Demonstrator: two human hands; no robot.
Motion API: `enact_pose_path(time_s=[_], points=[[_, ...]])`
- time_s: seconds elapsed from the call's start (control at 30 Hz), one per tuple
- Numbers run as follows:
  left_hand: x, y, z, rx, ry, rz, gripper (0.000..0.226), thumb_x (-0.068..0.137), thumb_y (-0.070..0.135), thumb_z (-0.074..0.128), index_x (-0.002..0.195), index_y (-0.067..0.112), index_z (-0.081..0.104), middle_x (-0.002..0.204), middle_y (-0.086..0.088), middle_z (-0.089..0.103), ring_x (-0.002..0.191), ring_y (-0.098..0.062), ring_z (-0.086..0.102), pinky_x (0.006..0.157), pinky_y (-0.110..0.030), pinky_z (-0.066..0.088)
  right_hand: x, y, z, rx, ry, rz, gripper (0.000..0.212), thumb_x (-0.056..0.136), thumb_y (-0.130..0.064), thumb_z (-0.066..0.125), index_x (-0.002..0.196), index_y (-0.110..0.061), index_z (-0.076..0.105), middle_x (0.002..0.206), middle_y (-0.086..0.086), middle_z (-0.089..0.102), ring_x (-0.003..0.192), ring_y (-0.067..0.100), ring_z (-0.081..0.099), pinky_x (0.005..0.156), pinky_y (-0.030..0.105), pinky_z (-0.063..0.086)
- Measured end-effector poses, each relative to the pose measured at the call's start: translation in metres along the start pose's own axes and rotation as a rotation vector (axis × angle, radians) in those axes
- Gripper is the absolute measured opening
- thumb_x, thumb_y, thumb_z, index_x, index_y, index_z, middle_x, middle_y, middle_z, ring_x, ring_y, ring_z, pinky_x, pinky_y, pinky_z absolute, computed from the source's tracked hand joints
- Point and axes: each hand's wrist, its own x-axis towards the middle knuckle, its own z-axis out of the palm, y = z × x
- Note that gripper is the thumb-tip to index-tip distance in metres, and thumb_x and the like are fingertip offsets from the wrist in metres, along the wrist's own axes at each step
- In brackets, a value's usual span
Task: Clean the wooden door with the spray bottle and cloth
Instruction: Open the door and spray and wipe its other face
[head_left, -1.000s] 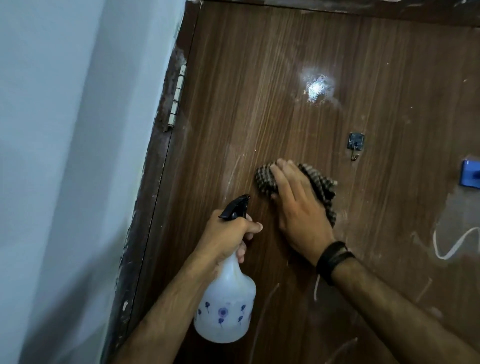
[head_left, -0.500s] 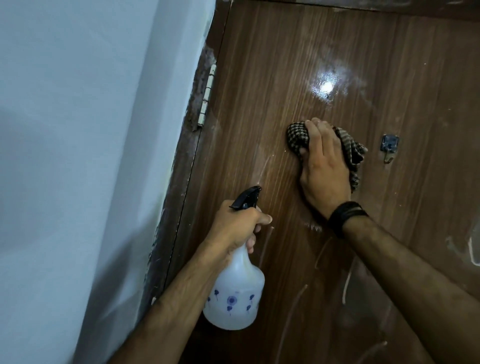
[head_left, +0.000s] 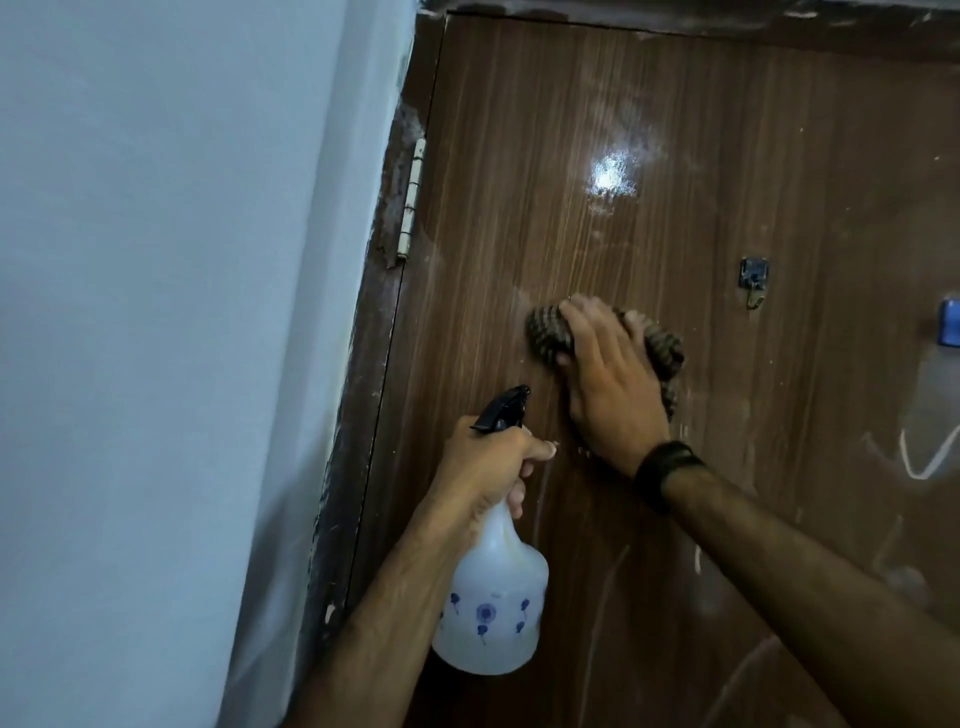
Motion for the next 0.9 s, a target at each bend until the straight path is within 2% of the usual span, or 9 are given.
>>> enact_pose_path(time_s=[0.1,0.2,0.37,0.53,0.63,0.8,0.9], points=[[0.001,0.003,-0.004,-0.004,-0.03,0.01,0.008,0.087,0.011,0.072,0.084,0.01,0.065,0.069,-0.003,0.059,0.041,-0.01,0.043,0.043,-0.025,0.041,0.047,0.003,0.002,-0.084,0.049,0.045,0.049,0.106,-0.024,0.041,0.152,-0.01,0.034,0.156,0.01,0.039,0.147,0.027,0.031,0.125,0.045,0.006],[0.002,0.005,-0.009,0.003,-0.027,0.02,0.008,0.088,0.012,0.072,0.083,0.011,0.065,0.072,-0.004,0.06,0.041,-0.01,0.044,0.044,-0.024,0.042,0.058,0.002,0.006,-0.099,0.027,0.032,0.051,0.107,-0.026,0.037,0.155,-0.01,0.03,0.16,0.01,0.032,0.151,0.026,0.024,0.126,0.039,0.002],[0.003,0.016,-0.024,-0.008,0.031,0.028,0.008,0.087,0.011,0.072,0.082,0.009,0.066,0.071,-0.005,0.059,0.039,-0.01,0.043,0.042,-0.024,0.04,0.014,-0.015,0.009,-0.084,-0.1,-0.126,0.055,0.107,-0.032,0.036,0.156,-0.011,0.029,0.163,0.009,0.028,0.153,0.024,0.019,0.125,0.047,0.013],[0.001,0.025,-0.032,-0.033,0.052,0.033,0.009,0.086,0.013,0.071,0.084,0.005,0.069,0.067,-0.005,0.06,0.038,-0.01,0.043,0.041,-0.023,0.039,-0.035,-0.035,0.018,-0.086,-0.186,-0.194,0.056,0.107,-0.032,0.033,0.158,-0.012,0.025,0.165,0.008,0.022,0.155,0.019,0.009,0.126,0.041,0.006],[-0.001,0.025,-0.03,-0.023,0.039,0.042,0.008,0.086,0.013,0.071,0.085,0.005,0.069,0.069,-0.005,0.061,0.039,-0.01,0.044,0.041,-0.024,0.039,-0.027,-0.031,0.017,-0.121,-0.2,-0.22,0.056,0.107,-0.036,0.03,0.158,-0.014,0.025,0.165,0.007,0.023,0.155,0.02,0.012,0.126,0.04,0.006],[0.0,0.019,-0.029,-0.045,0.061,0.042,0.008,0.087,0.01,0.071,0.083,0.007,0.065,0.069,-0.005,0.058,0.038,-0.01,0.041,0.041,-0.023,0.039,0.041,-0.022,0.015,-0.128,-0.122,-0.112,0.055,0.107,-0.037,0.034,0.156,-0.012,0.029,0.162,0.008,0.03,0.152,0.022,0.021,0.124,0.046,0.015],[0.002,0.016,-0.034,-0.066,0.109,0.025,0.006,0.087,0.012,0.072,0.085,0.008,0.067,0.071,-0.004,0.06,0.039,-0.01,0.042,0.041,-0.021,0.04,0.069,-0.029,0.023,-0.124,-0.102,-0.054,0.055,0.107,-0.037,0.033,0.156,-0.012,0.028,0.162,0.009,0.029,0.152,0.023,0.02,0.126,0.044,0.008]])
